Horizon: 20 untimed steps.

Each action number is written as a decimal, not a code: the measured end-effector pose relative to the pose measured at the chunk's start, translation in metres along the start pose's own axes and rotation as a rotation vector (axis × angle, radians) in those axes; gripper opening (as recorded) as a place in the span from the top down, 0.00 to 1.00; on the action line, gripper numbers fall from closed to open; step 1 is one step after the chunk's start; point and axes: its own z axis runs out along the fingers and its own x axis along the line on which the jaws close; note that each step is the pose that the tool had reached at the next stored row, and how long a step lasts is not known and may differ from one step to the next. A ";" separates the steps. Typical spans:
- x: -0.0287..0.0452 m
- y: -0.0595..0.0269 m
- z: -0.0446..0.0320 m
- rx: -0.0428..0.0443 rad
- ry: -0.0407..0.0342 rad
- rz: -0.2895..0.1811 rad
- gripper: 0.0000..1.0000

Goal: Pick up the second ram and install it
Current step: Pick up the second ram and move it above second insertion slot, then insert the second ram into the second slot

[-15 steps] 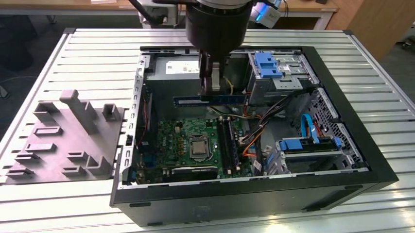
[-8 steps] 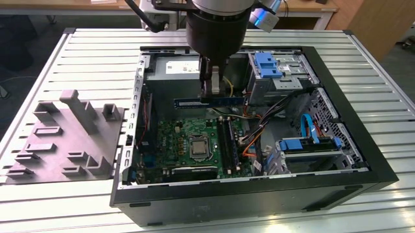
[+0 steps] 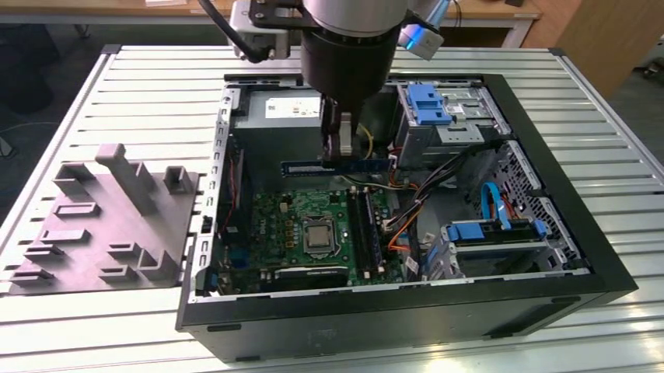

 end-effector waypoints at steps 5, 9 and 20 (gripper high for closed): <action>0.0001 -0.0081 0.0072 -0.0045 0.0001 0.000 0.89; 0.0001 -0.0133 0.0100 -0.0059 0.0001 0.000 0.89; 0.0022 -0.0135 0.0116 -0.0060 0.0002 0.000 0.89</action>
